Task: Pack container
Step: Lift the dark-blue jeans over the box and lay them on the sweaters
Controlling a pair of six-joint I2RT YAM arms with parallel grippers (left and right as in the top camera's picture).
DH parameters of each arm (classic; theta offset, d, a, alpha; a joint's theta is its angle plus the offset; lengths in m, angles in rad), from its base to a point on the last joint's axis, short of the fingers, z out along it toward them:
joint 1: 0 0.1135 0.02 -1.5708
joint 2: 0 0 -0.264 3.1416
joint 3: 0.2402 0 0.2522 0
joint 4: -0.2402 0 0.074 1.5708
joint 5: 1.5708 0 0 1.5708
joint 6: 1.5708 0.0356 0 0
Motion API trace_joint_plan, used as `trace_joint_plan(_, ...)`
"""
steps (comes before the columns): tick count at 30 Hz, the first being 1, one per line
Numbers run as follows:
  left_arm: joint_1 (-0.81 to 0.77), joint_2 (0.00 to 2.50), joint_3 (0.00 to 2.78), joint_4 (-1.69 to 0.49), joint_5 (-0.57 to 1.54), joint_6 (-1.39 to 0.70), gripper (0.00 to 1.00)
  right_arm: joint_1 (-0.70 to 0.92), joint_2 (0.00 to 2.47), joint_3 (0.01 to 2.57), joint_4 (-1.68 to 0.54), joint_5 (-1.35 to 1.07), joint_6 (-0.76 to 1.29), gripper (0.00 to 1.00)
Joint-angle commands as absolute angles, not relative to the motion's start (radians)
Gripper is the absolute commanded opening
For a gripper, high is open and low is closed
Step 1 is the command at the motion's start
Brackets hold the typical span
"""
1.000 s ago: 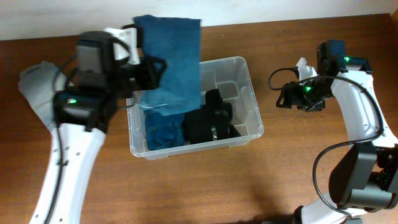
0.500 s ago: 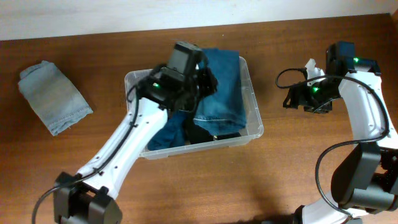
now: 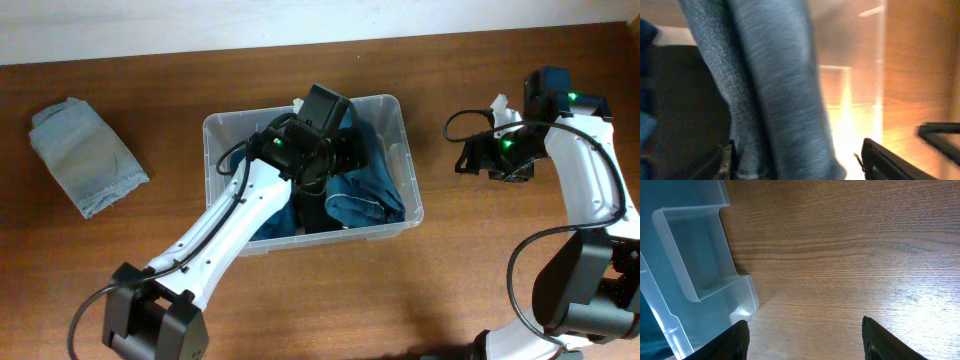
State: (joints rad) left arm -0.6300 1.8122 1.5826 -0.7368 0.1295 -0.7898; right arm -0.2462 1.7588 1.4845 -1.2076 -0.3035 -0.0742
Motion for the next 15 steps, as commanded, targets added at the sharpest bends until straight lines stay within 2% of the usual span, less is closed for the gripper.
trace_joint_plan(1, -0.605, 1.822, 1.605, -0.800, -0.091, -0.633, 0.83, -0.250, 1.723, 1.487, -1.208, -0.291, -0.066, 0.65)
trace_joint_plan(3, -0.579, 1.813, 1.606, -0.822, -0.161, -0.630, 0.83, -0.250, 1.723, 1.487, -1.204, -0.291, -0.066, 0.66)
trace_joint_plan(6, -0.544, 1.781, 1.622, -0.789, -0.165, -0.524, 0.63, -0.250, 1.723, 1.487, -1.200, -0.292, -0.066, 0.66)
trace_joint_plan(7, -0.539, 1.767, 1.637, -0.768, -0.162, -0.479, 0.50, -0.250, 1.723, 1.487, -1.198, -0.292, -0.066, 0.66)
trace_joint_plan(8, -0.540, 1.754, 1.655, -0.745, -0.160, -0.427, 0.30, -0.250, 1.723, 1.487, -1.198, -0.292, -0.066, 0.66)
trace_joint_plan(9, -0.546, 1.745, 1.671, -0.721, -0.140, -0.368, 0.16, -0.250, 1.723, 1.487, -1.197, -0.292, -0.066, 0.66)
trace_joint_plan(10, -0.554, 1.742, 1.688, -0.688, -0.076, -0.295, 0.07, -0.250, 1.723, 1.487, -1.197, -0.292, -0.066, 0.66)
trace_joint_plan(12, -0.561, 1.742, 1.694, -0.646, 0.045, -0.255, 0.00, -0.250, 1.723, 1.487, -1.197, -0.292, -0.066, 0.66)
trace_joint_plan(15, -0.563, 1.754, 1.690, -0.656, 0.117, -0.261, 0.00, -0.250, 1.723, 1.487, -1.198, -0.296, -0.066, 0.66)
